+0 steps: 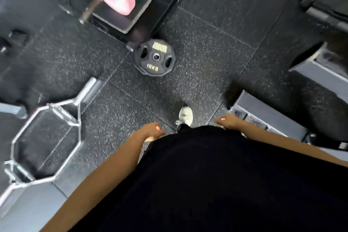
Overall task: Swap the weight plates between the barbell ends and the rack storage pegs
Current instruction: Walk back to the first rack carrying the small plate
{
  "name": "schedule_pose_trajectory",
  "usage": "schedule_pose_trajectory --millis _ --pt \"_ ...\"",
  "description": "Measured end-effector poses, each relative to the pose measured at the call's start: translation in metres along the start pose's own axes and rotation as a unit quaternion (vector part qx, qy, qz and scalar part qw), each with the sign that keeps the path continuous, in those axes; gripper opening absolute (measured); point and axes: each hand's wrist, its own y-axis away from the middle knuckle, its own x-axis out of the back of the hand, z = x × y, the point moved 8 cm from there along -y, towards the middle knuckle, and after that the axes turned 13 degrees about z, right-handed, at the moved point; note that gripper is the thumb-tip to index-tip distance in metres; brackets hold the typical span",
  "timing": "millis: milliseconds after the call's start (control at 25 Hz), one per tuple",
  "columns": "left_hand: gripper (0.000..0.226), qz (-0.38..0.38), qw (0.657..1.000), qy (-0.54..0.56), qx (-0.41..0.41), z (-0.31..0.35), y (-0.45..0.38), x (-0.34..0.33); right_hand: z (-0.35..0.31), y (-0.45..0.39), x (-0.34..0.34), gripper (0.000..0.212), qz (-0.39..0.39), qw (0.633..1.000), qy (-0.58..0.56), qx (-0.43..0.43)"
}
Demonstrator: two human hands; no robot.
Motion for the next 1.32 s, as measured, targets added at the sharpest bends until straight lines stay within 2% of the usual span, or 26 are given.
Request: schedule_pose_trajectory --millis 160,320,400,520,600,720,840,1040,1200,1320 --pt "0.049 0.063 0.998 0.003 -0.013 0.048 -0.065 0.123 -0.048 -0.059 0.093 0.051 0.023 0.999 -0.046 -0.017" --pt "0.039 0.063 0.997 0.042 -0.029 0.113 -0.127 0.208 -0.080 -0.114 0.174 0.058 0.064 0.990 -0.122 -0.044" --pt "0.041 0.040 0.998 0.009 -0.043 0.146 -0.159 0.235 -0.087 -0.142 0.200 0.057 0.057 0.983 -0.165 -0.059" --pt "0.040 0.009 0.995 -0.054 -0.081 0.211 -0.225 0.286 -0.093 -0.200 0.248 0.055 0.058 0.950 -0.281 -0.125" --pt "0.039 0.004 0.992 -0.080 -0.101 0.261 -0.273 0.332 -0.096 -0.236 0.295 0.050 0.077 0.939 -0.299 -0.150" --pt "0.037 0.021 0.982 -0.119 -0.147 0.341 -0.327 0.405 -0.102 -0.277 0.375 0.049 0.125 0.944 -0.268 -0.146" --pt "0.040 0.014 0.972 -0.155 -0.174 0.426 -0.368 0.467 -0.099 -0.314 0.457 0.052 0.152 0.935 -0.276 -0.161" --pt "0.046 -0.017 0.960 -0.198 -0.195 0.550 -0.442 0.520 -0.076 -0.393 0.558 0.049 0.160 0.916 -0.312 -0.194" --pt "0.042 -0.035 0.954 -0.230 -0.189 0.647 -0.502 0.548 -0.040 -0.468 0.637 0.035 0.135 0.894 -0.371 -0.213" --pt "0.041 -0.030 0.960 -0.217 -0.173 0.733 -0.535 0.583 -0.009 -0.510 0.720 0.026 0.119 0.898 -0.365 -0.216"
